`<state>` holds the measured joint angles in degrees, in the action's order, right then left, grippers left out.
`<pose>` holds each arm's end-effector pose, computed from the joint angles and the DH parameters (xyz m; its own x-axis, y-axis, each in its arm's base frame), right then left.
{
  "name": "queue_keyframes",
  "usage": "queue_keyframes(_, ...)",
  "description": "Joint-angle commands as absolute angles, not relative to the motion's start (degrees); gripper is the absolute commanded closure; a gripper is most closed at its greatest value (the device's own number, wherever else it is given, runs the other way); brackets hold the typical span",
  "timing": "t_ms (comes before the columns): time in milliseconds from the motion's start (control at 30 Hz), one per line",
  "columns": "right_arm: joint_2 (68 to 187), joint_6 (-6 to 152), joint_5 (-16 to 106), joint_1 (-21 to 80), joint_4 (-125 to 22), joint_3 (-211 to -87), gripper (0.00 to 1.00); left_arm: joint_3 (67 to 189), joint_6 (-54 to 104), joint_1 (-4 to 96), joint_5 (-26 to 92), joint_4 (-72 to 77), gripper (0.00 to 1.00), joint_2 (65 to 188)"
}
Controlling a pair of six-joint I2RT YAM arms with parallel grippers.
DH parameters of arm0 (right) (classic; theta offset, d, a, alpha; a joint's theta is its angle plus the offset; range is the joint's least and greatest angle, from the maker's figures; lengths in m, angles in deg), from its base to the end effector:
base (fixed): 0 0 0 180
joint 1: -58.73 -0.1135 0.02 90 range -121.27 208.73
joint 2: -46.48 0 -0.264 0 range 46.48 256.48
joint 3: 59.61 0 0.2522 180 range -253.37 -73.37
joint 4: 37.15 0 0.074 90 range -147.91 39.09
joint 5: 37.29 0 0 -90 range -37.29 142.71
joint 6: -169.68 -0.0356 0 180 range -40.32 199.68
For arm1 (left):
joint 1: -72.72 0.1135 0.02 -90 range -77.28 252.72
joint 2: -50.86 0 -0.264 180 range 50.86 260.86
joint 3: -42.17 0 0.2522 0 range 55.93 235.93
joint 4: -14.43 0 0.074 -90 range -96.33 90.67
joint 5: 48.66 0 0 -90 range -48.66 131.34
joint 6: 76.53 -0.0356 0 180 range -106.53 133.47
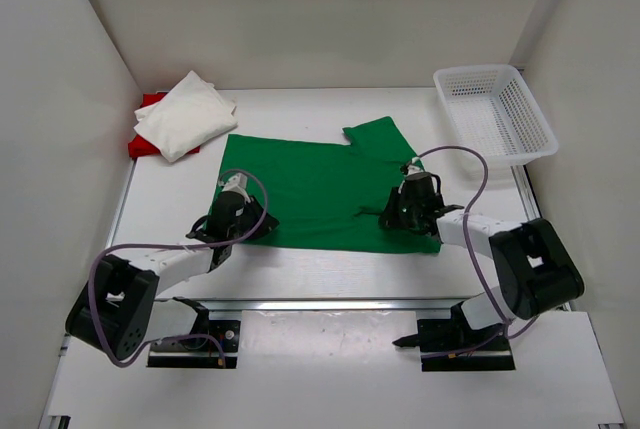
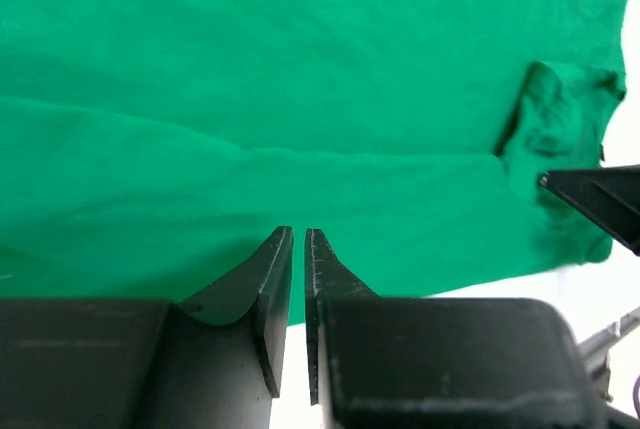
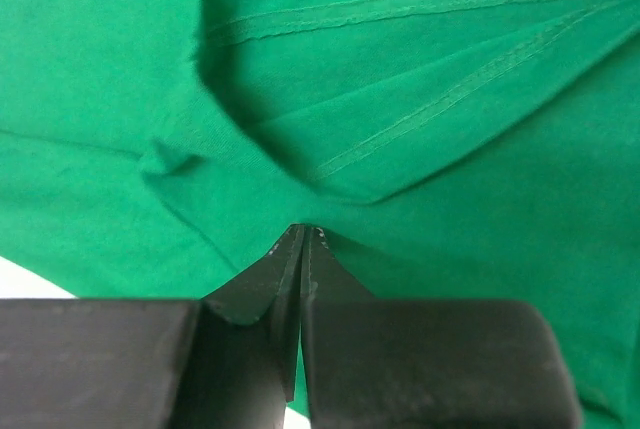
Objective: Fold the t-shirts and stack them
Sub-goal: Fold the flattened tshirt in 1/3 of the way
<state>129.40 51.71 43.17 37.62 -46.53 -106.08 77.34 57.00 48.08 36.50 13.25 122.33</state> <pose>0.2463 0.1014 0.1474 -0.8081 0.1838 -0.5596 -0.0950 0.8970 0.4318 0.2044 -0.0970 0.1479 -0.7290 -0.4206 -0.5400 -0.0356 0.8111 -0.5838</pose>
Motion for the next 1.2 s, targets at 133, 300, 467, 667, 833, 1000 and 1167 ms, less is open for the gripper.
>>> queue_keyframes(133, 138.48, 52.52, 45.24, 37.98, -39.23, -115.54, 1.0, 75.97, 56.28, 49.08, 36.07, 14.47, 0.79, 122.32)
queue_keyframes(300, 146.75, 52.0, 43.92, 36.41, -39.39, -125.03, 1.0, 76.24, 56.28, 49.61, 36.86, 13.06, 0.78, 120.12)
queue_keyframes(467, 148.08, 55.24, 47.0, 33.07, -42.46, -130.5, 1.0, 75.71, 56.45, 49.61, 37.57, 12.88, 0.78, 118.45)
queue_keyframes(667, 135.73, 53.76, 51.3, 33.06, -39.41, -118.32, 1.0, 76.15, 56.27, 47.85, 38.44, 12.79, 0.78, 118.8)
queue_keyframes(833, 129.71, 52.87, 49.9, 33.94, -37.9, -112.4, 1.0, 76.85, 56.8, 48.29, 37.48, 13.67, 0.78, 120.03)
queue_keyframes(1000, 137.61, 52.35, 44.72, 33.33, -38.26, -115.02, 1.0, 77.03, 57.15, 47.85, 37.56, 14.29, 0.78, 120.74)
queue_keyframes(1167, 144.56, 52.7, 43.84, 32.01, -39.05, -122.05, 1.0, 76.5, 57.24, 49.52, 36.42, 14.29, 0.79, 120.74)
